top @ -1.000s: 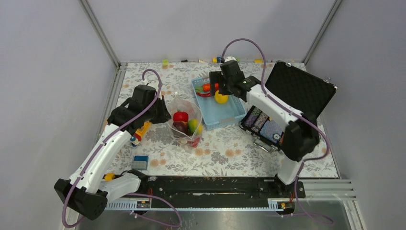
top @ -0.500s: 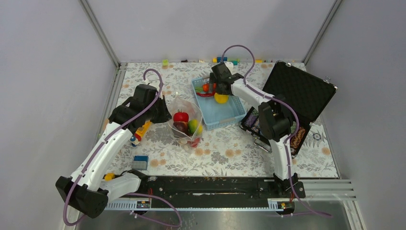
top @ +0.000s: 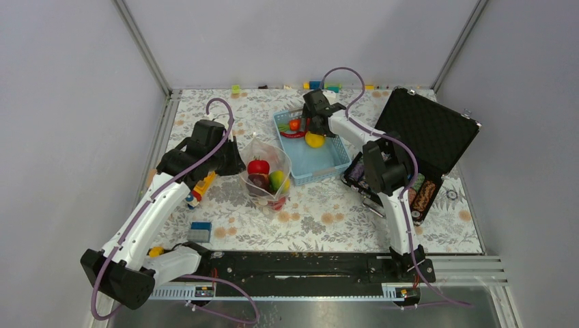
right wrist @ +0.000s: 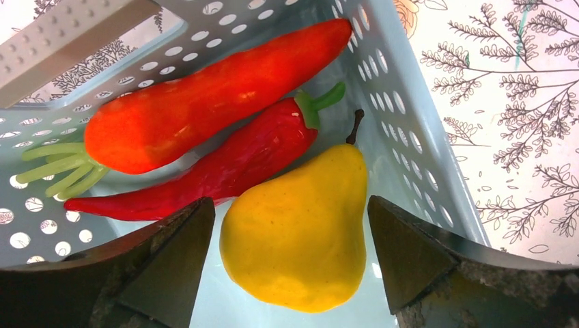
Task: Place the food in the zip-top bag and seal the zipper
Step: Pick up the fake fruit from the bin.
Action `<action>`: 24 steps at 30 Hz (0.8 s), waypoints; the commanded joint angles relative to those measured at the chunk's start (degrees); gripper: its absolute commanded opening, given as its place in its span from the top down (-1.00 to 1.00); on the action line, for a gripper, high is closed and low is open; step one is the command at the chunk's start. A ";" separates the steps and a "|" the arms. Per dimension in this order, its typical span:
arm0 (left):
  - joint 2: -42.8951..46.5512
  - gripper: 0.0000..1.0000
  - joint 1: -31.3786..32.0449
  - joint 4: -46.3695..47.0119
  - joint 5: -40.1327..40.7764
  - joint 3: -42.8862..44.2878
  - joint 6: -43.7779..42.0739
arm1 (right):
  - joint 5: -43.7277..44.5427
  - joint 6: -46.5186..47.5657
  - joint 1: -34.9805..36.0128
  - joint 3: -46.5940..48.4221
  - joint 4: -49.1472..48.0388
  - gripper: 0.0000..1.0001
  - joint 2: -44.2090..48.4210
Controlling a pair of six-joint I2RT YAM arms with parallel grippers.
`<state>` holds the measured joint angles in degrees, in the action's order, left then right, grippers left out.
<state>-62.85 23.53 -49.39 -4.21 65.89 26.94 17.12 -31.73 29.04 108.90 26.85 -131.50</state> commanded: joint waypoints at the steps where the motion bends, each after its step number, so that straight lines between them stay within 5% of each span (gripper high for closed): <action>1: 0.06 1.00 -0.33 2.06 -0.84 1.77 -0.75 | -1.04 -2.18 -0.34 2.24 1.71 -0.73 -0.25; 13: 0.29 1.00 -0.33 2.08 -0.78 1.68 -0.62 | -4.86 1.79 -0.30 -5.01 -2.48 0.09 8.91; 24: -0.25 1.00 -0.33 2.02 -0.98 1.75 -0.40 | -22.61 9.02 0.49 -22.23 -14.00 0.30 34.13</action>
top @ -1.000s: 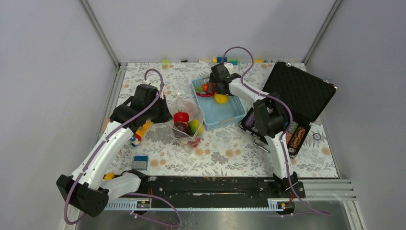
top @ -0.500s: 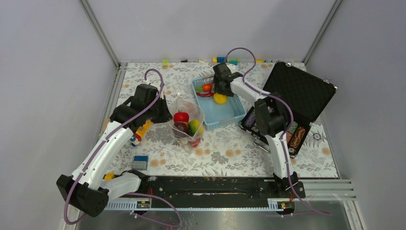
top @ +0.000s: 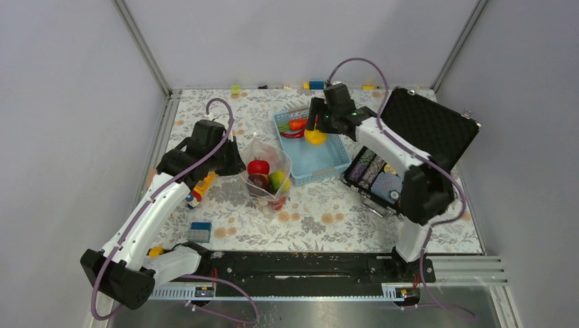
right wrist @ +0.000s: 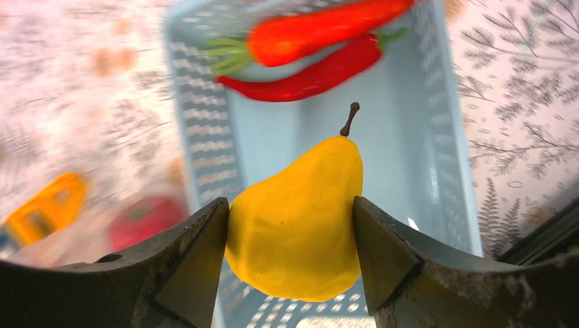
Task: Place the food in the zip-top bag and seal the zipper
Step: Pick up the fake fruit from the bin, then place the fake fruit in the zipper food storage bag.
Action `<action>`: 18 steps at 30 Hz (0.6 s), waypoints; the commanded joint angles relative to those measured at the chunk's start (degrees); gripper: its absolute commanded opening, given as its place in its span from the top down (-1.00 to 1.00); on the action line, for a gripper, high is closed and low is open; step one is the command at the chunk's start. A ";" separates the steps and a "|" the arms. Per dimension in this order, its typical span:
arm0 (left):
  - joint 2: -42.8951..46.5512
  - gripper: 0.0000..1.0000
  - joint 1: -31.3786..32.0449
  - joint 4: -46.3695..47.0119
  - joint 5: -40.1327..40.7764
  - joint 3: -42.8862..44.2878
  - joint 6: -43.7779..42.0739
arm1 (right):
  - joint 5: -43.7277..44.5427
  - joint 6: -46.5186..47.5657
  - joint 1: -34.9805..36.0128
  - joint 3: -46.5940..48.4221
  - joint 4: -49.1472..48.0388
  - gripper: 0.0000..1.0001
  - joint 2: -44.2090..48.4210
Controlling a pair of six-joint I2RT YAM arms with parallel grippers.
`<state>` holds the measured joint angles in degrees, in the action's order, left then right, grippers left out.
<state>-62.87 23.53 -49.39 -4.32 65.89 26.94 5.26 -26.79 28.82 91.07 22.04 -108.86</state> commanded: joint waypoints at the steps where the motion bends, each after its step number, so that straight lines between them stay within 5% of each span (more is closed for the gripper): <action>1: -0.23 1.00 -0.33 2.05 -0.79 1.77 -0.37 | -12.54 4.75 1.21 -6.00 -10.22 0.31 14.05; 9: -0.27 1.00 -0.33 2.07 -1.16 1.77 -0.38 | -27.01 11.94 9.74 -15.06 -24.22 0.31 27.74; 18: 0.45 1.00 -0.35 2.05 -1.45 1.76 -0.48 | -30.82 18.09 16.88 -12.08 -19.21 0.18 24.37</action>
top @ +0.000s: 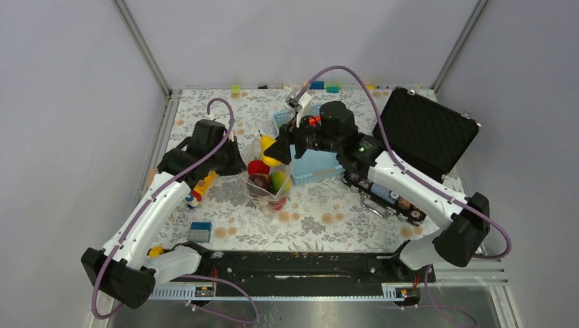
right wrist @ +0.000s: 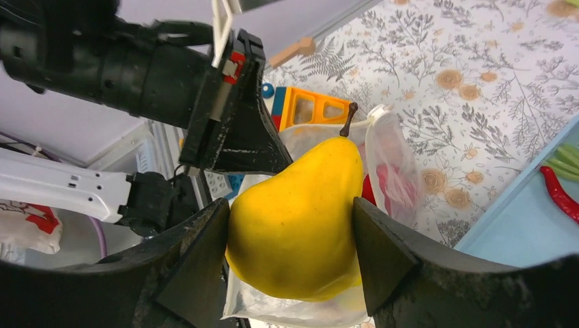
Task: Place the food in the zip-top bag and seal the zipper
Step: Place the fake fruit in the zipper food storage bag.
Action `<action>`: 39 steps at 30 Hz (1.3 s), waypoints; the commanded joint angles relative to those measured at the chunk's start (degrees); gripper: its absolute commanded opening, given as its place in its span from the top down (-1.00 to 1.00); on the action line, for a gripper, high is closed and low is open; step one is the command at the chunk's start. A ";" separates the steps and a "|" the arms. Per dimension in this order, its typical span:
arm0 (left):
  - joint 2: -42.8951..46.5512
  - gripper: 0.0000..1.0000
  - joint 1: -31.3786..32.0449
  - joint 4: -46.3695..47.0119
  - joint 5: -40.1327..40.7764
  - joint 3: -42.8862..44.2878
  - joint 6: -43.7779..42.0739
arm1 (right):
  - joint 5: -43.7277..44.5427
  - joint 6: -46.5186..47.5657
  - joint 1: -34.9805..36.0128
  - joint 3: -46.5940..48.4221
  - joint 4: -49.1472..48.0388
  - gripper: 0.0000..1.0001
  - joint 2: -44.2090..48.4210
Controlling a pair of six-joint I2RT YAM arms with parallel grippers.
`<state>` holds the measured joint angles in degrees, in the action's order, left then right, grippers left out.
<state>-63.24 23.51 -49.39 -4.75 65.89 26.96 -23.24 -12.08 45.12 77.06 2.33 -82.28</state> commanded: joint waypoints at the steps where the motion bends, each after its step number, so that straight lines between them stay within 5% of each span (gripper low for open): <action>1: 0.77 1.00 -0.31 2.08 -1.04 1.76 -0.49 | -2.34 3.52 0.84 2.51 1.12 0.17 -3.11; 4: 0.75 1.00 -0.30 2.03 -1.24 1.78 -0.51 | -2.16 4.27 1.67 4.58 3.37 0.05 -5.85; 11: 1.10 1.00 -0.33 2.10 -0.90 1.79 -0.51 | 0.10 5.24 2.23 7.66 6.65 -0.75 -8.50; 14: 1.10 1.00 -0.33 2.10 -1.17 1.77 -0.59 | 0.39 5.01 2.25 7.71 6.67 -0.89 -8.31; 22: 1.48 1.00 -0.34 2.10 -1.04 1.74 -0.62 | 0.20 4.67 2.21 8.34 6.81 -0.99 -6.90; 29: 1.66 1.00 -0.30 2.09 -0.96 1.71 -0.68 | 8.89 4.38 0.92 9.09 8.40 -0.99 -4.69; 39: 1.74 1.00 -0.37 2.05 -1.40 1.79 -0.68 | 16.29 -17.66 -11.35 7.69 3.45 -0.99 -10.77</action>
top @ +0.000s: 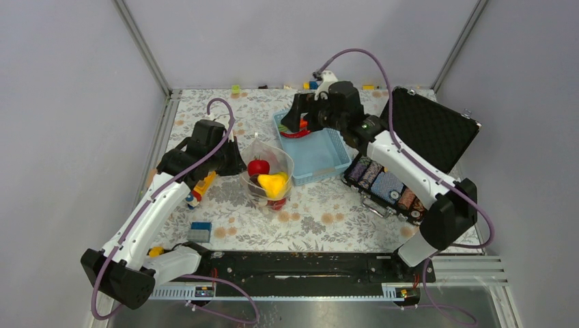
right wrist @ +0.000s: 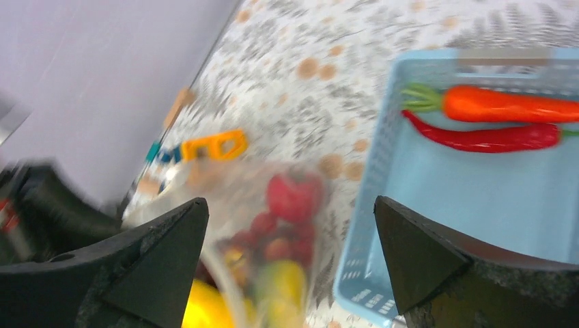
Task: Place the food in the zip-top bag and seal the zipper
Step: Pick up the fake vegetable from the bin.
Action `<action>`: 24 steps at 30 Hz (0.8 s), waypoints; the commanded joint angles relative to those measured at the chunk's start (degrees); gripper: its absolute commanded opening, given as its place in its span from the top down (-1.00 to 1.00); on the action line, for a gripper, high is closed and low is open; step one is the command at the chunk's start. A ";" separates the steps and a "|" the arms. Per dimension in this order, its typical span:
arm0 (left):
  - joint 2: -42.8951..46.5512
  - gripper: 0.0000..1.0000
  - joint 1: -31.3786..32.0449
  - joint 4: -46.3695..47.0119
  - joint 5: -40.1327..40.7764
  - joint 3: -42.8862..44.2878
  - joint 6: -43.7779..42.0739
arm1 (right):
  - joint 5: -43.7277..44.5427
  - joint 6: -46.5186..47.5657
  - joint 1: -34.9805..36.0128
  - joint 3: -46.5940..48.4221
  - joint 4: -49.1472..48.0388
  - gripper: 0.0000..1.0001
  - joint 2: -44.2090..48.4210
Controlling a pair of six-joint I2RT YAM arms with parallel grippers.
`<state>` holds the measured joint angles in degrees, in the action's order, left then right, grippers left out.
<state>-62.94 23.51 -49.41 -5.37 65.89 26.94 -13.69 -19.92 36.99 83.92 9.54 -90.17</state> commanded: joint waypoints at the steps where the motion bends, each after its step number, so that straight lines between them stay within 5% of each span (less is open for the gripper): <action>1: 1.42 1.00 -0.39 2.04 -0.70 1.77 -0.73 | 8.56 -11.01 -3.73 0.89 -4.37 -0.99 -4.13; 7: 1.35 1.00 -0.39 2.05 -0.57 1.69 -0.79 | 15.63 -20.26 -6.86 0.46 -14.53 -0.99 -13.15; 24: 0.67 1.00 -0.39 2.06 -1.15 1.72 -0.77 | 32.19 -28.22 -8.21 7.94 -13.78 -0.79 -31.89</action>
<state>-62.96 23.51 -49.39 -5.65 65.89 26.89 10.50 -45.21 29.08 89.12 -3.25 -121.08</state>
